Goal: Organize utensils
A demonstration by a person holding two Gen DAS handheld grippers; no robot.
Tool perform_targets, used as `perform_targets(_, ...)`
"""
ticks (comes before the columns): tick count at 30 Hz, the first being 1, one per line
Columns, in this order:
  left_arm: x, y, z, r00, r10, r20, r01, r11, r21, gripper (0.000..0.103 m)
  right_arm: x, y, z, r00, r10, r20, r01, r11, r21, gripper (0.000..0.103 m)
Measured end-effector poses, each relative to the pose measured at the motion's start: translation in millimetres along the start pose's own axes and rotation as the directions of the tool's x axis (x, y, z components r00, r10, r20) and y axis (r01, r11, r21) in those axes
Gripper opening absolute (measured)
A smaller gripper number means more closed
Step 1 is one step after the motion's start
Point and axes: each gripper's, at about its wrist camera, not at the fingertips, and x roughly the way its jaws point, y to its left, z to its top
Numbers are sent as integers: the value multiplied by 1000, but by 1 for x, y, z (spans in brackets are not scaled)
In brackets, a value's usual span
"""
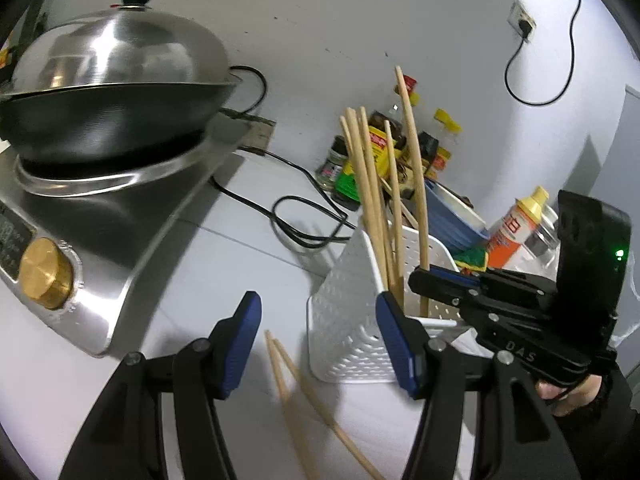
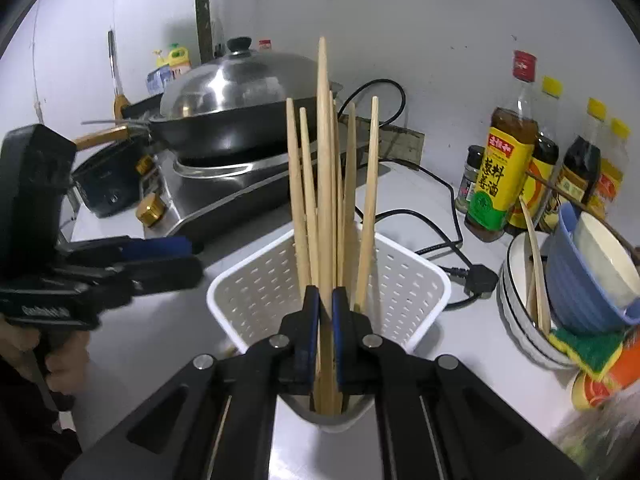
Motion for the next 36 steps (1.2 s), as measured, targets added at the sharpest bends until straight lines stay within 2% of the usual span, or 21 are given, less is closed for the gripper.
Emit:
perform_targets(5,2,-10,-3,1000,-4,-16,4,1000,26,60,-9,1,-7,1000,2,-23,-2,1000,0,6)
perform_targets(12,-8,-29,-14,999,-1,-38,4,998,70,60,-29,8,-24,996,17,-86,-13,999,51,6)
perform_targets(17,-14,-38,-19,999,1,-45,3,995,99,60,-43,13,-38,995,16,-99,-8,997,81,6)
perform_targets(24,-26,-45,-22,999,7,-38,-3,993,120,60,-46,13,-41,990,-80,-117,90,992,88,8)
perform_targets(28,-37,-45,-24,1000,12,-27,-9,992,124,60,-54,17,-42,991,-90,-104,98,992,80,18)
perform_targets(36,-57,-30,-37,999,45,-23,-42,992,120,60,-83,24,-42,988,-146,-53,150,985,81,18)
